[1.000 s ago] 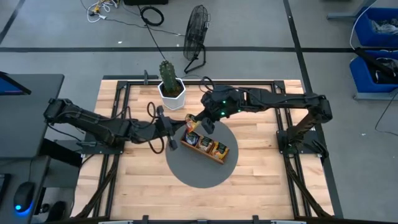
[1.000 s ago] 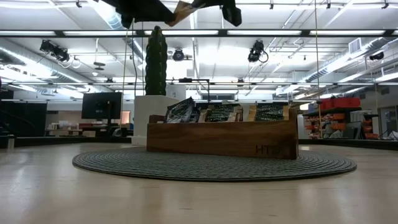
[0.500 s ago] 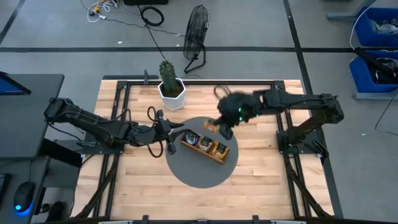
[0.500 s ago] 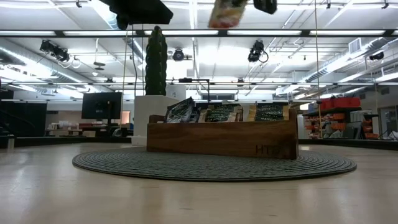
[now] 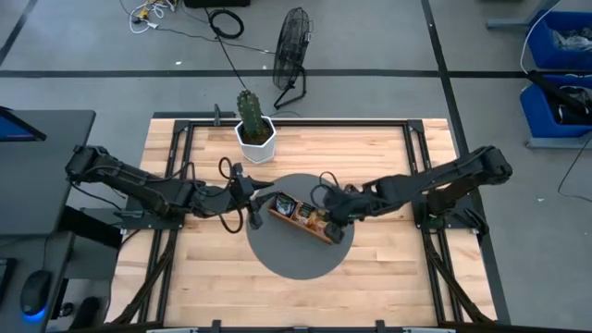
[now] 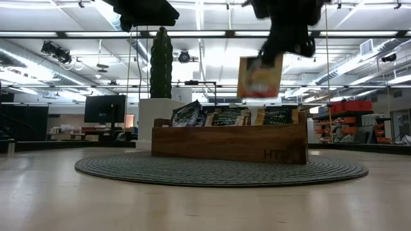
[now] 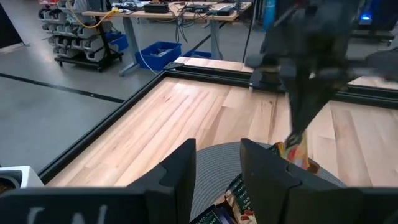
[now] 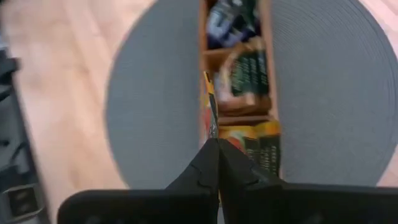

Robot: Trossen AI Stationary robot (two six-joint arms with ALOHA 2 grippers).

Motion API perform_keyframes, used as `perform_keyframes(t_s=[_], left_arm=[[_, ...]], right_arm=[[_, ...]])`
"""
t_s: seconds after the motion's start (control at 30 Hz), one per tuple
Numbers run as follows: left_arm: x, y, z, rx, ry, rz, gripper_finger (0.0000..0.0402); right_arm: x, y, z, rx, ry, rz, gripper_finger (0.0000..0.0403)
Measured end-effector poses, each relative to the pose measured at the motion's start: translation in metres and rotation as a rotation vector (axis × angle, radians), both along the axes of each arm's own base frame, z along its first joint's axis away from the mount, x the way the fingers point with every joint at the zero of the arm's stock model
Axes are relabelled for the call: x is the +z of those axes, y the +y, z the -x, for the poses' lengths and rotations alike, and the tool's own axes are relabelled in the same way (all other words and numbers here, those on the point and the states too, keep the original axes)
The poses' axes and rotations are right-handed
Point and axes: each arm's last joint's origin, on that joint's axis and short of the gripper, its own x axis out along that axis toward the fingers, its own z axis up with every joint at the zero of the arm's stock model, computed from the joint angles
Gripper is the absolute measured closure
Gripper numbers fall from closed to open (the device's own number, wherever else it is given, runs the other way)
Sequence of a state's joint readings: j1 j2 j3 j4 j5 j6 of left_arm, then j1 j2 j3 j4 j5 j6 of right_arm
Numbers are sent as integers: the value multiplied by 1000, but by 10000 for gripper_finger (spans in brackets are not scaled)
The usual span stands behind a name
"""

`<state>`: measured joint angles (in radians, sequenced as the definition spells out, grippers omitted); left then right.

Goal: Pick & Place Tea
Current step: Put the orange tea bag into the right section of the wooden organizer

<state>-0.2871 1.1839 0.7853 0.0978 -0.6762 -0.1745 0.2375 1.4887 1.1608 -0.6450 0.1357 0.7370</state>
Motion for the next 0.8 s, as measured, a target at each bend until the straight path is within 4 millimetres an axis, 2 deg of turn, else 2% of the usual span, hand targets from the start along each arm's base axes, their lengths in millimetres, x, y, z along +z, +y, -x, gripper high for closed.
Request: perform_keyframes(t_s=[0.23,0.8], left_arm=[[0,3,-1,11,-2,2,273],[0,5,-1,30,-9,13,273]], right_arm=[[-29,-3,7,-43,38,30,403],[-47,-3,12,-47,47,14,403]])
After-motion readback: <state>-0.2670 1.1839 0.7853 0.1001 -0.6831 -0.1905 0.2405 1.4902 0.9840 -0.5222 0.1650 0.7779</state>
